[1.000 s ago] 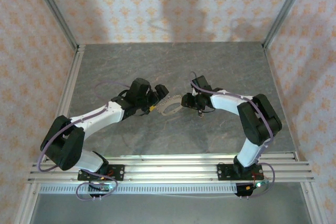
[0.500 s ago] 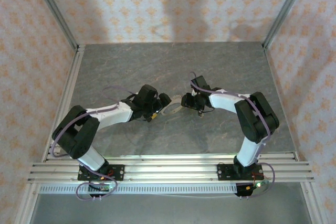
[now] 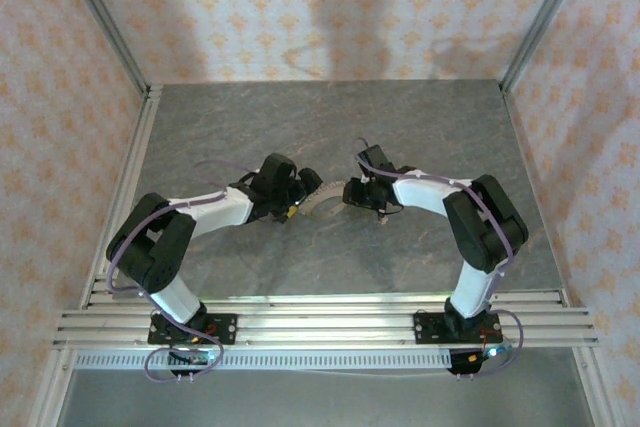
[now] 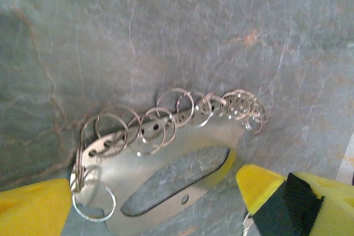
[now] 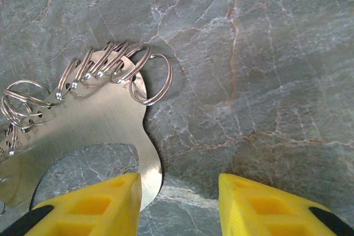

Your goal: Put the keys on the keyring

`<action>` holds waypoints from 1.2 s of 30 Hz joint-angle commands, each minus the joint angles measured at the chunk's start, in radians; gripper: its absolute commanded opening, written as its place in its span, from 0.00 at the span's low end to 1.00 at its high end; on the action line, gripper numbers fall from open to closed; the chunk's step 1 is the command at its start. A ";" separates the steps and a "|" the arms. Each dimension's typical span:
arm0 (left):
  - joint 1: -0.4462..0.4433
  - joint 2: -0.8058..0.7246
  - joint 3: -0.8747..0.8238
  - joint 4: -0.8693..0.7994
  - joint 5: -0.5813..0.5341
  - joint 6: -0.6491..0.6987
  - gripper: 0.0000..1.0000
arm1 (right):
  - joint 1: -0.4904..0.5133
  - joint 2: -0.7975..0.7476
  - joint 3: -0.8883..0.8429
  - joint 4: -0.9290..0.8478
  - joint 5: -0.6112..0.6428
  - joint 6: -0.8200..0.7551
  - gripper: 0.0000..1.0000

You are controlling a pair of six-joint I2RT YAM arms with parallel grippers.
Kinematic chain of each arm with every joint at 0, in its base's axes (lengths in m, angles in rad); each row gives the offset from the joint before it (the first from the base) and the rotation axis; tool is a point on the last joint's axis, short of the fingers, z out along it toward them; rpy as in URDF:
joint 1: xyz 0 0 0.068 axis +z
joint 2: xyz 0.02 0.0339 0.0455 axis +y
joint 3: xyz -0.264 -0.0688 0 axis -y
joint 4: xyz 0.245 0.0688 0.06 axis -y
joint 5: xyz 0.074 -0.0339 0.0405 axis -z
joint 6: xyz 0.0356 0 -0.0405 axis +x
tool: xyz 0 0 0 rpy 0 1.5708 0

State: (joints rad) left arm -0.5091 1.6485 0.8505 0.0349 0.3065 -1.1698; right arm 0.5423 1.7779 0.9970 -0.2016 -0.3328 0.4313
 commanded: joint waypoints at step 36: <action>0.142 -0.100 0.144 -0.119 0.087 0.266 1.00 | -0.027 0.054 0.272 -0.122 0.017 -0.166 0.44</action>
State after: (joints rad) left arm -0.3515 1.6154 1.0386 -0.0528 0.3859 -0.9142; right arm 0.5179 1.7531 1.1942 -0.2729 -0.3099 0.3378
